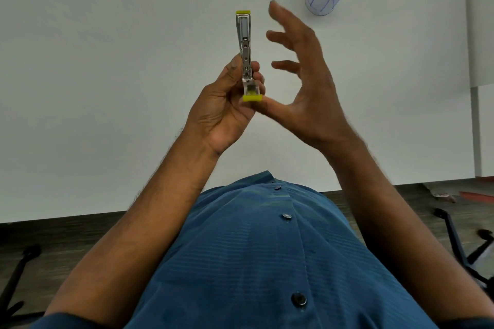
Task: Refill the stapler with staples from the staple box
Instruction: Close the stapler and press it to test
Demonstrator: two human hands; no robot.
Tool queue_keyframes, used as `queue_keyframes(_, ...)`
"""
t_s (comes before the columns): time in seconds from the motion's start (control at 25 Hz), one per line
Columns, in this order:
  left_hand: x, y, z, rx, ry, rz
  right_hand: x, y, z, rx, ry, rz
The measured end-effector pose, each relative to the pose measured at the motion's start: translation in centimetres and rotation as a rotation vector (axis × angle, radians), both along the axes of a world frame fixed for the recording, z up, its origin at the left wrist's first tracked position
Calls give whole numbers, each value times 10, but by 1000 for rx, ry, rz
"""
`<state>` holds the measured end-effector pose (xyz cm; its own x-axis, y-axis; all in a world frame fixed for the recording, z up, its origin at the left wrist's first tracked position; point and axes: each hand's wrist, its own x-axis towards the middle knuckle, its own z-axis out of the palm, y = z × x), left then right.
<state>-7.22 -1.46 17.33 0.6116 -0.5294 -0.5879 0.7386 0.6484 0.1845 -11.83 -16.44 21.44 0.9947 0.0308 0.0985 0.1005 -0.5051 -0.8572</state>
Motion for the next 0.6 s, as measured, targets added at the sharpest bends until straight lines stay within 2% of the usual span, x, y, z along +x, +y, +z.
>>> queue_keyframes(0.24,-15,-9,4,2,-61,-87,22,7,0,553,222,-185)
queue_keyframes(0.4,-17,-11,2,-25,-48,-95,26,13,1,616,294,-194)
queue_keyframes(0.6,-13,-11,2,41,-124,-121,25,16,3,620,271,-237)
